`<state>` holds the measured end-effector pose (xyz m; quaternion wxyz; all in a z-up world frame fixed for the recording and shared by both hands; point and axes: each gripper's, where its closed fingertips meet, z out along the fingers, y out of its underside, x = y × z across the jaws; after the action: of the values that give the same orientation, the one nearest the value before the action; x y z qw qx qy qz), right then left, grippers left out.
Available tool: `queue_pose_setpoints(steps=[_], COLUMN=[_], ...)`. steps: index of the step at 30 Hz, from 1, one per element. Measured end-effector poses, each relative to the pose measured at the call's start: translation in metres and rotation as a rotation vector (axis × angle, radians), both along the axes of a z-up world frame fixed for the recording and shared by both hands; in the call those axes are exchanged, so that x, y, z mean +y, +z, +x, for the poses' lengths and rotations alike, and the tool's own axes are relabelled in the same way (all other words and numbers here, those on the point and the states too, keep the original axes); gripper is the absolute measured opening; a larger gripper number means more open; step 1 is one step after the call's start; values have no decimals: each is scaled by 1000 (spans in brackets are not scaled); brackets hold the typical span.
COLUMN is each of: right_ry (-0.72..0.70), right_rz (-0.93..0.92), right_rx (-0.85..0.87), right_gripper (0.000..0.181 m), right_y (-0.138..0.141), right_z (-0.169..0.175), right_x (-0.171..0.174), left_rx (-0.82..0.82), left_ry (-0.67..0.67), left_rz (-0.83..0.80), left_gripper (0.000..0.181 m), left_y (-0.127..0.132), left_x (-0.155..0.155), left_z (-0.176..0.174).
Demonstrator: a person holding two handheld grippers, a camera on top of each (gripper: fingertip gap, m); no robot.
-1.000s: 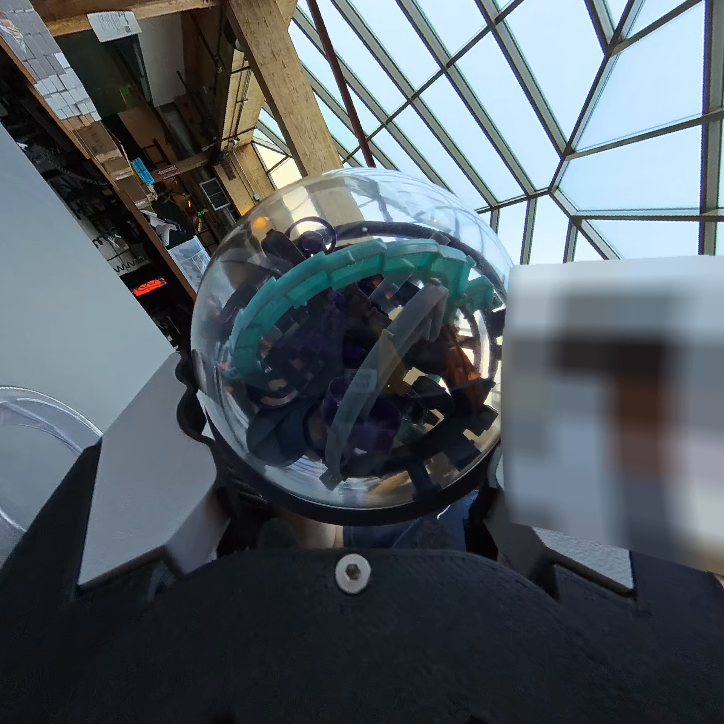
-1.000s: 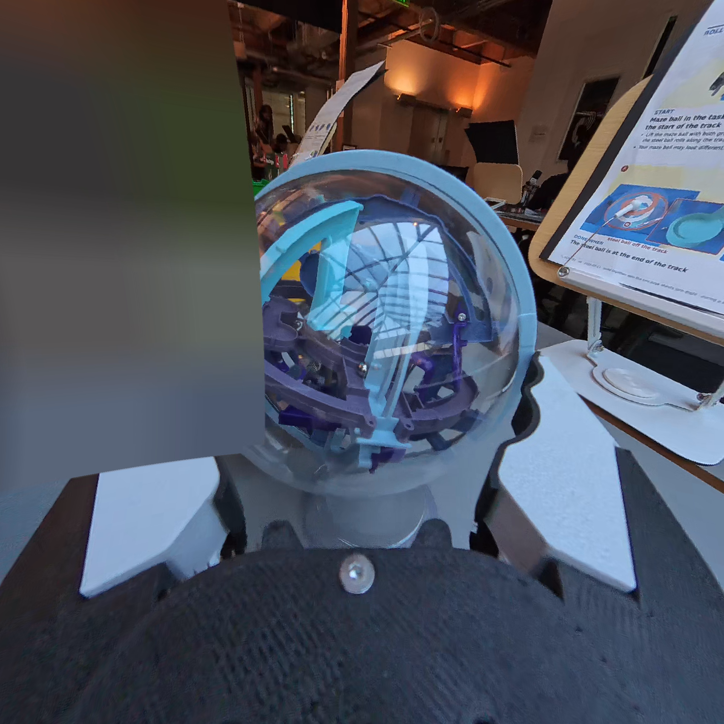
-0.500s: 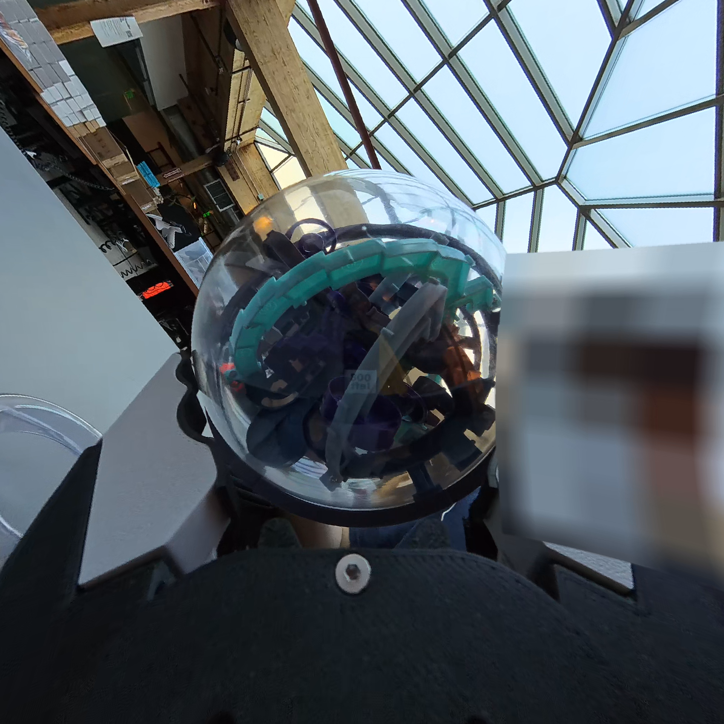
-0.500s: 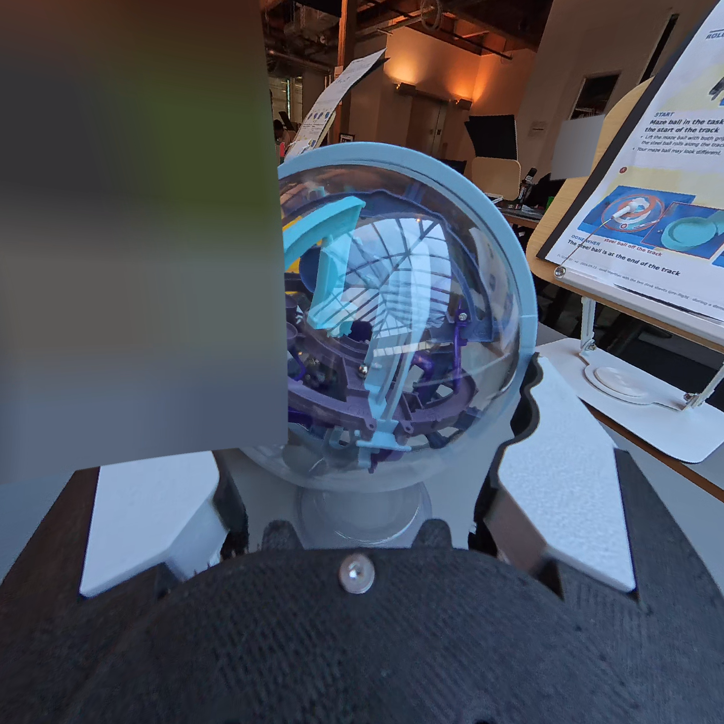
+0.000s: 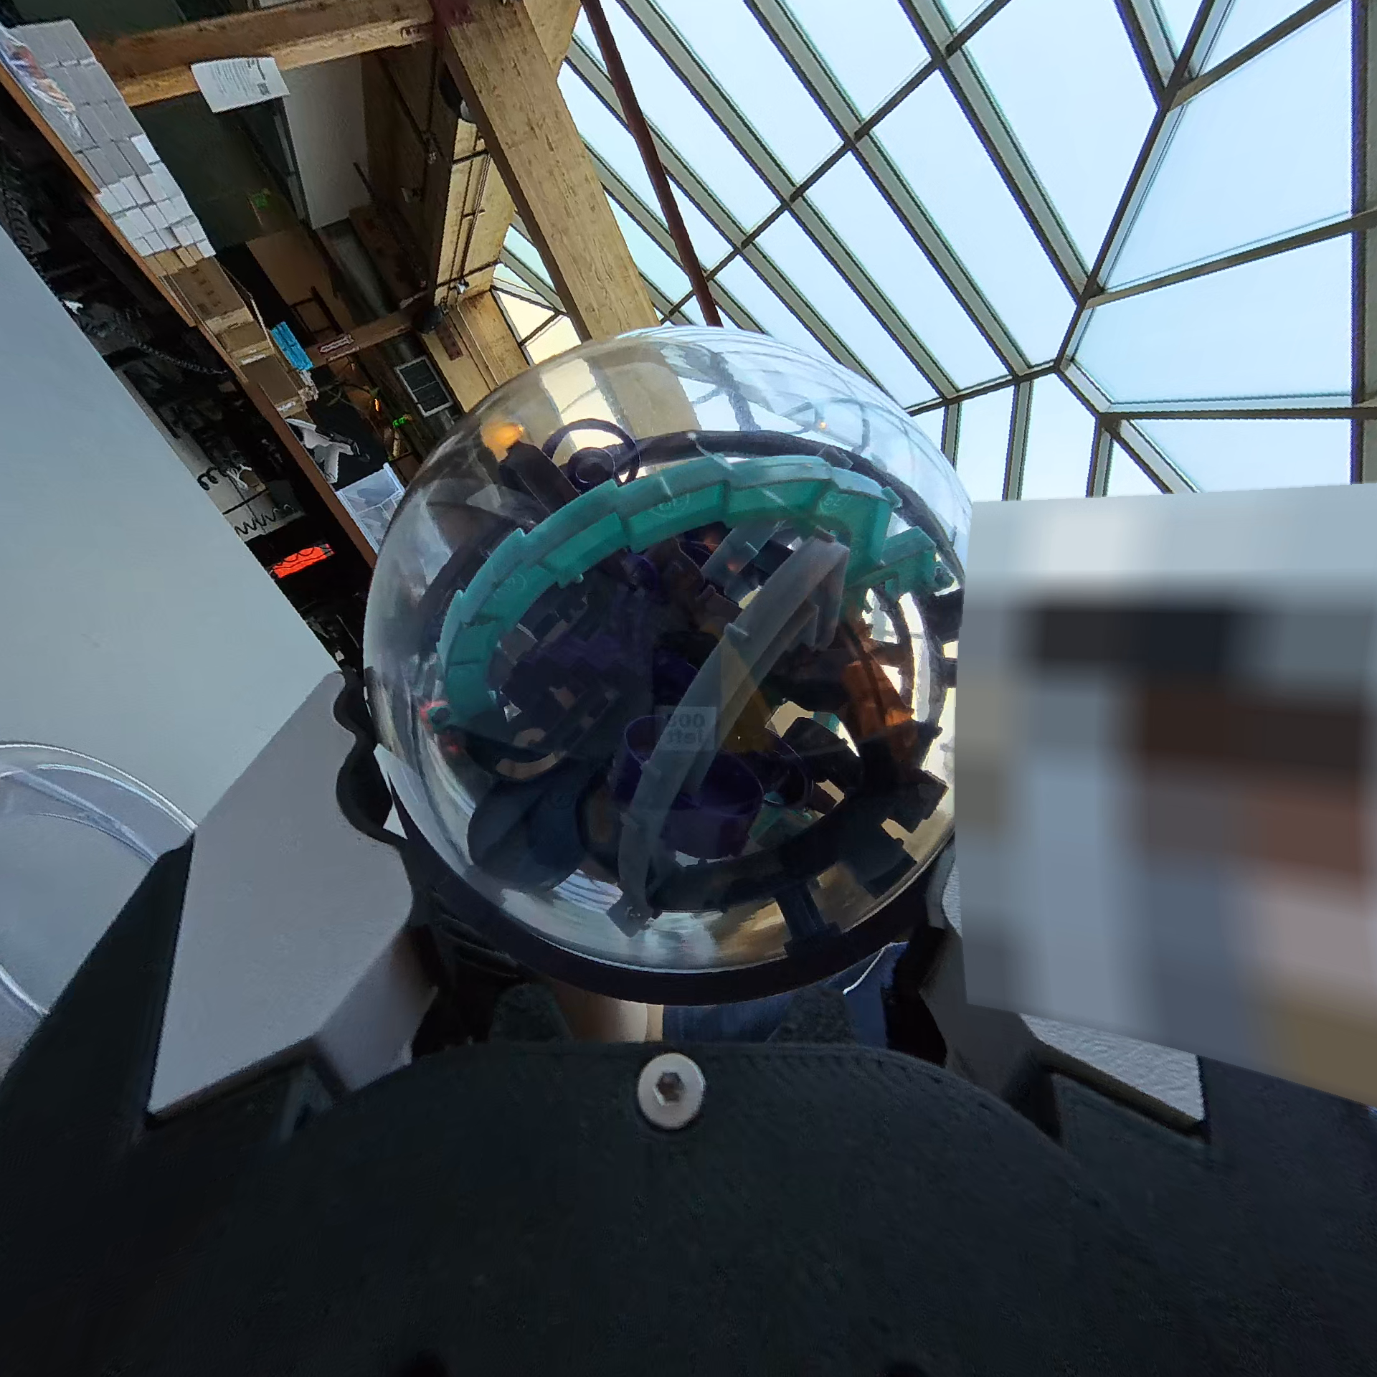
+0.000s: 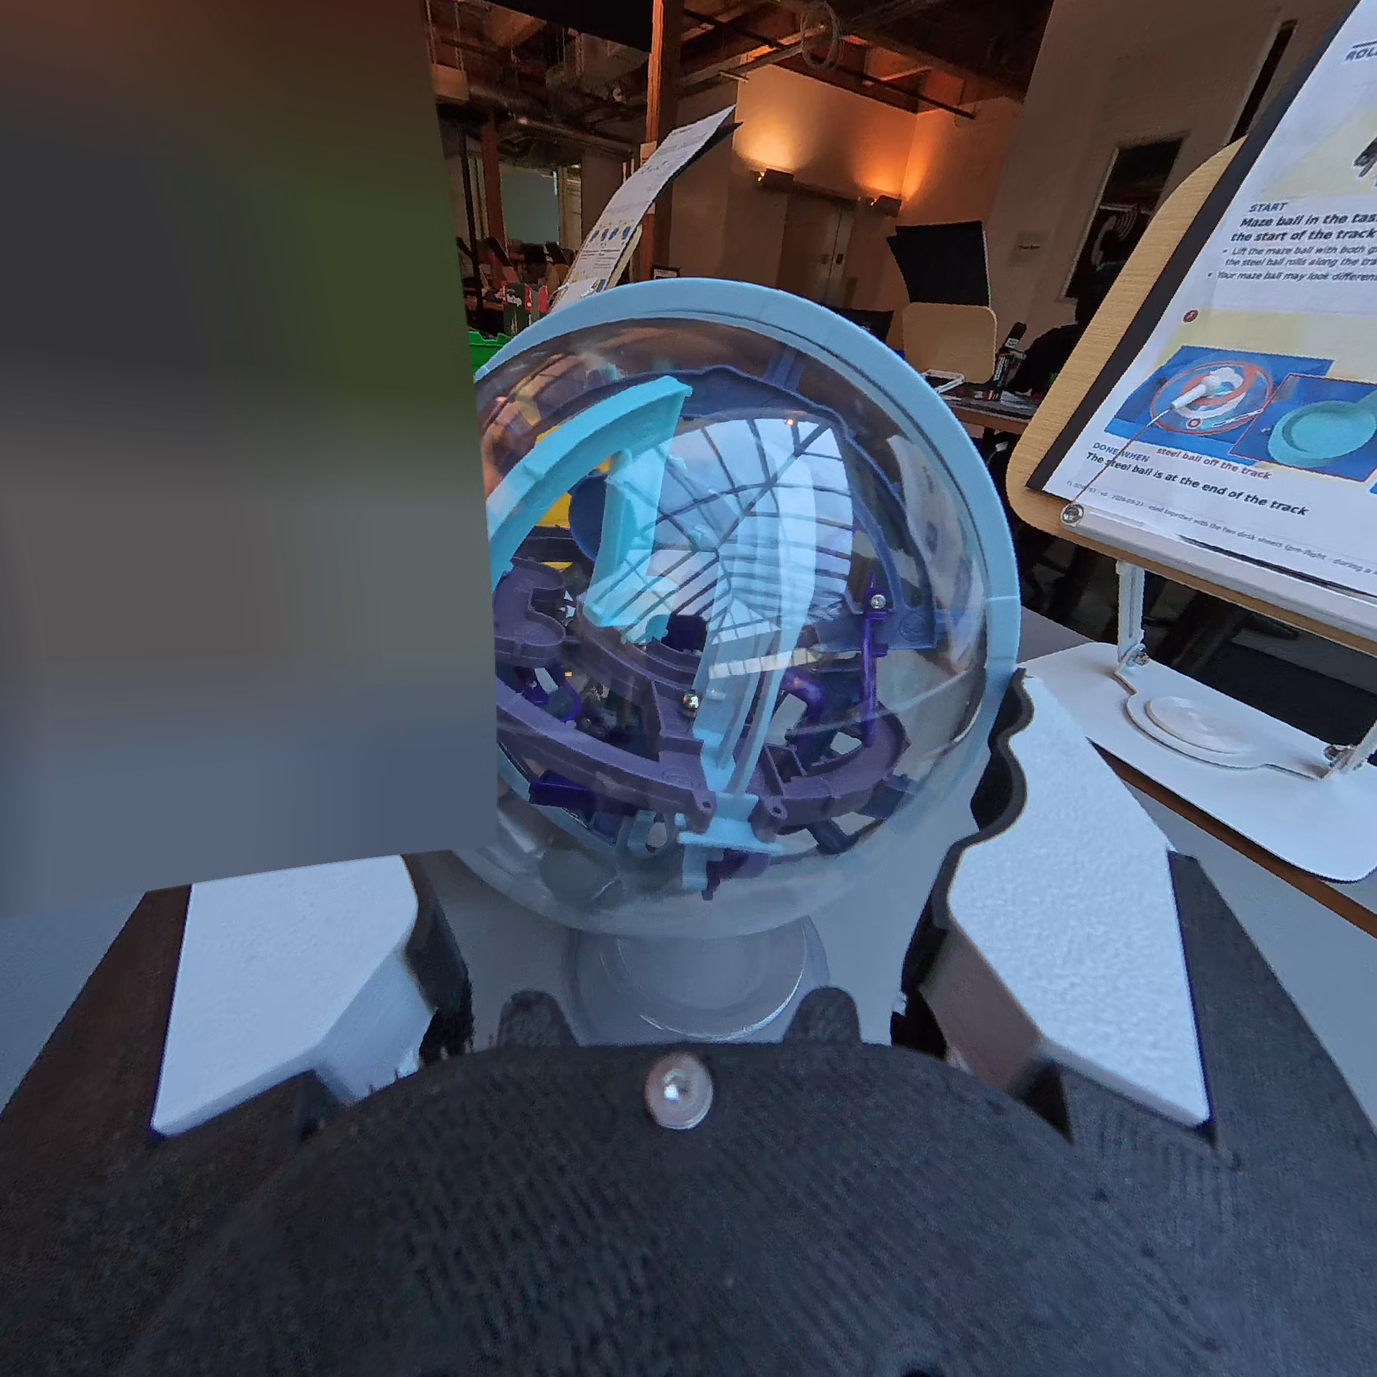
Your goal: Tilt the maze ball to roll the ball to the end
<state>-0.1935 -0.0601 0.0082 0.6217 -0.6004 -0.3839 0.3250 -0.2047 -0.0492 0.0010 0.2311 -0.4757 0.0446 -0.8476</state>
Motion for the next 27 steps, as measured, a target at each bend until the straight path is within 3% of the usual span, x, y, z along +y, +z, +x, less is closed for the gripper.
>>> queue_pose_setpoints(steps=[1,27], right_ry=[4,58], right_rz=[-1,-93], right_rx=[4,60], right_gripper=[158,158], right_y=[0,-3], right_z=[0,6], right_x=[0,3], left_rx=[1,17], left_ry=[-1,-92], left_rz=[-2,-71], left_gripper=[160,159], left_y=[0,-10], left_x=[0,-5], left_z=[0,8])
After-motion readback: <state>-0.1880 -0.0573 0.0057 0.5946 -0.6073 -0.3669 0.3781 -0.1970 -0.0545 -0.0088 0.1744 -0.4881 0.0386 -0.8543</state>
